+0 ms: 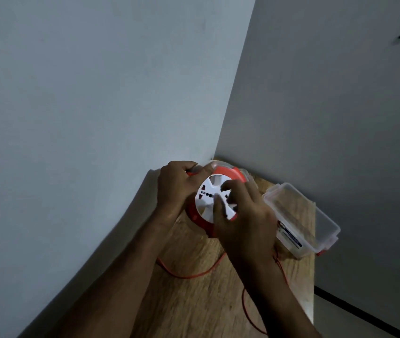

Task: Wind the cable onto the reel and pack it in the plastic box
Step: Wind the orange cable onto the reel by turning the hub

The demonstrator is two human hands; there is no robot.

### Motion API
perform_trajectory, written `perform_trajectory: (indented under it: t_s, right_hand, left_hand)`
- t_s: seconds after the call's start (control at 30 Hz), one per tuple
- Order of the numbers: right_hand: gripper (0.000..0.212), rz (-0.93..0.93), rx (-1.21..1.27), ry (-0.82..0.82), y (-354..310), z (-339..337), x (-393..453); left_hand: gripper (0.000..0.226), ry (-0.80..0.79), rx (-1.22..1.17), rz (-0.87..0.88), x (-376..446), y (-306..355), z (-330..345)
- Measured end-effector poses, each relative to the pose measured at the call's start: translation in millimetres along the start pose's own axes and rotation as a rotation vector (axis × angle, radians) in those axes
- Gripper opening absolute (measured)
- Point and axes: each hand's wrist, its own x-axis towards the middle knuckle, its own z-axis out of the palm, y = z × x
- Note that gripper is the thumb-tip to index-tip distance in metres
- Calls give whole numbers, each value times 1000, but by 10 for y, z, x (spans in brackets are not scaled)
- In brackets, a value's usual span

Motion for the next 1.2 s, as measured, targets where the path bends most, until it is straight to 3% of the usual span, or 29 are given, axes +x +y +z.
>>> perform_trajectory:
  t_s: [0.03,0.13,0.2,0.3,0.53,0.8,0.97,1.03,1.13,1.2]
  right_hand:
    - [36,-91,-122,-84,-2,-33,-29]
    - [70,-61,-307,-387,-32,-48,-44]
    - [78,-27,-342,-412,-48,-6,-41]
    - [75,41,-311,-359,-36,60,-3]
    - [69,121,-75,-352,95,193,91]
    - [45,553,292,-78,10,422,191]
    - [20,909,615,-111,5,427,272]
    - [12,782,595,-112,-88,318,242]
    - [22,182,171,-12,-128,110,169]
    - [31,-65,-46,-99,-110,21,122]
  left_hand:
    - [57,-6,-3,9,8,3,-5]
    - [62,4,-1,40,11,33,14]
    - [60,13,13,44,-2,44,27]
    - [52,6,55,55,-25,51,34]
    - [63,50,62,74,-31,28,-23]
    - [58,117,79,142,-68,88,-13]
    - [60,135,92,167,-50,77,-28]
    - [62,133,52,125,-51,46,-47]
    - [59,98,-6,59,-26,0,-86]
    - [57,78,-6,68,2,-19,-118]
